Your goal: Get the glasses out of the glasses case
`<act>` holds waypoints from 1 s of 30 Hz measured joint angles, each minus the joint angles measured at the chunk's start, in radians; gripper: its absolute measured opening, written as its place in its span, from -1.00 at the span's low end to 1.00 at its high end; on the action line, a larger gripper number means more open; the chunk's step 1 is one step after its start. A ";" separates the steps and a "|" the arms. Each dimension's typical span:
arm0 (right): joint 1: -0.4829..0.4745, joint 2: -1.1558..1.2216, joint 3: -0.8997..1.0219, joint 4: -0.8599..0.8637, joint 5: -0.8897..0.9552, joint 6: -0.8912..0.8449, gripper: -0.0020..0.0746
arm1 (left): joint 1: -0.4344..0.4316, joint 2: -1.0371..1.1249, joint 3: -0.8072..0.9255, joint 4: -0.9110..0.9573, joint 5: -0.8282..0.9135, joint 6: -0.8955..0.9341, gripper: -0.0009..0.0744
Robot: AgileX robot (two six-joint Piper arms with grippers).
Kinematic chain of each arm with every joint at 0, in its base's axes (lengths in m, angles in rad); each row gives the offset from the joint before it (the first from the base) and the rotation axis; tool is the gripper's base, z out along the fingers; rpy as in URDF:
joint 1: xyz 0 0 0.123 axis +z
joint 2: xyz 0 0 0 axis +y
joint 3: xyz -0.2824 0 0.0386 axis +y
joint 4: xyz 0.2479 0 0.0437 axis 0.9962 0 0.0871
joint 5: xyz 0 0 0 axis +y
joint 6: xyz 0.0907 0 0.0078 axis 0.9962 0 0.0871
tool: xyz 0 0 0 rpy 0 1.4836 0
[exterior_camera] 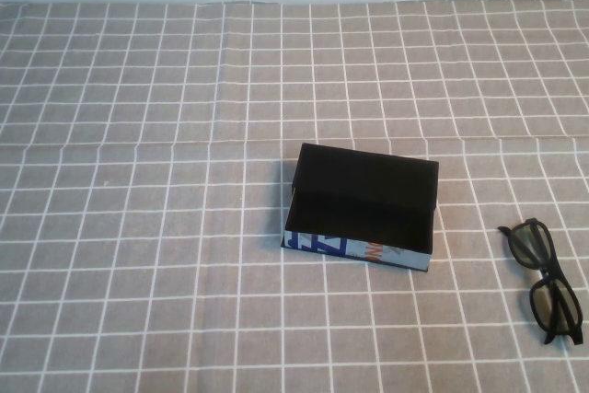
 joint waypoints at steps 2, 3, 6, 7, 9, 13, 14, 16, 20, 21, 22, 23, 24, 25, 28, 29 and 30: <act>0.000 -0.004 0.000 -0.049 -0.042 0.000 -0.99 | 0.000 0.000 0.000 0.000 0.000 0.000 -0.99; 0.000 -0.006 0.000 -0.066 -0.057 0.000 -0.99 | 0.000 0.000 0.000 0.000 0.000 0.000 -0.99; 0.000 -0.025 0.000 -0.089 -0.083 -0.002 -0.99 | 0.000 0.000 0.000 0.000 0.000 0.000 -0.99; 0.000 -0.033 0.002 -0.090 -0.092 -0.002 -0.99 | 0.000 0.000 0.000 0.000 0.000 0.000 -0.99; 0.000 -0.048 0.019 -0.091 -0.123 -0.002 -0.99 | 0.000 0.000 0.000 0.000 0.000 0.000 -0.99; -0.003 -0.111 0.137 -0.070 -0.259 -0.002 -0.99 | 0.000 0.000 0.000 0.000 0.000 0.000 -0.99; -0.009 -0.140 0.179 -0.054 -0.300 -0.002 -0.99 | 0.000 0.000 0.000 0.000 0.000 0.000 -0.99; -0.033 -0.207 0.254 -0.018 -0.354 -0.009 -0.99 | 0.000 0.000 0.000 0.000 0.000 0.000 -0.99; -0.123 -0.308 0.376 0.070 -0.380 -0.067 -0.99 | 0.000 0.000 0.000 0.000 0.000 0.000 -0.99; -0.143 -0.313 0.397 0.079 -0.385 -0.077 -0.99 | 0.000 0.000 0.000 0.000 0.000 0.000 -0.99; -0.164 -0.315 0.415 0.087 -0.393 -0.087 -0.99 | 0.000 0.000 0.000 0.000 0.000 0.000 -0.99; -0.180 -0.315 0.430 0.093 -0.397 -0.091 -0.99 | 0.000 0.000 0.000 0.000 0.000 0.000 -0.99; -0.188 -0.317 0.442 0.095 -0.404 -0.094 -0.99 | 0.000 0.000 0.000 0.000 0.000 0.000 -0.99; -0.191 -0.317 0.457 0.097 -0.413 -0.098 -0.99 | 0.000 0.000 0.000 0.000 0.000 0.000 -0.99; -0.191 -0.317 0.505 0.099 -0.447 -0.101 -0.99 | 0.000 0.000 0.000 0.000 0.000 0.000 -0.99; -0.191 -0.319 0.526 0.101 -0.453 -0.102 -0.99 | 0.000 0.000 0.000 0.000 0.000 0.000 -0.99; -0.191 -0.319 0.542 0.103 -0.453 -0.102 -0.99 | 0.000 0.000 0.000 0.000 0.000 0.000 -0.99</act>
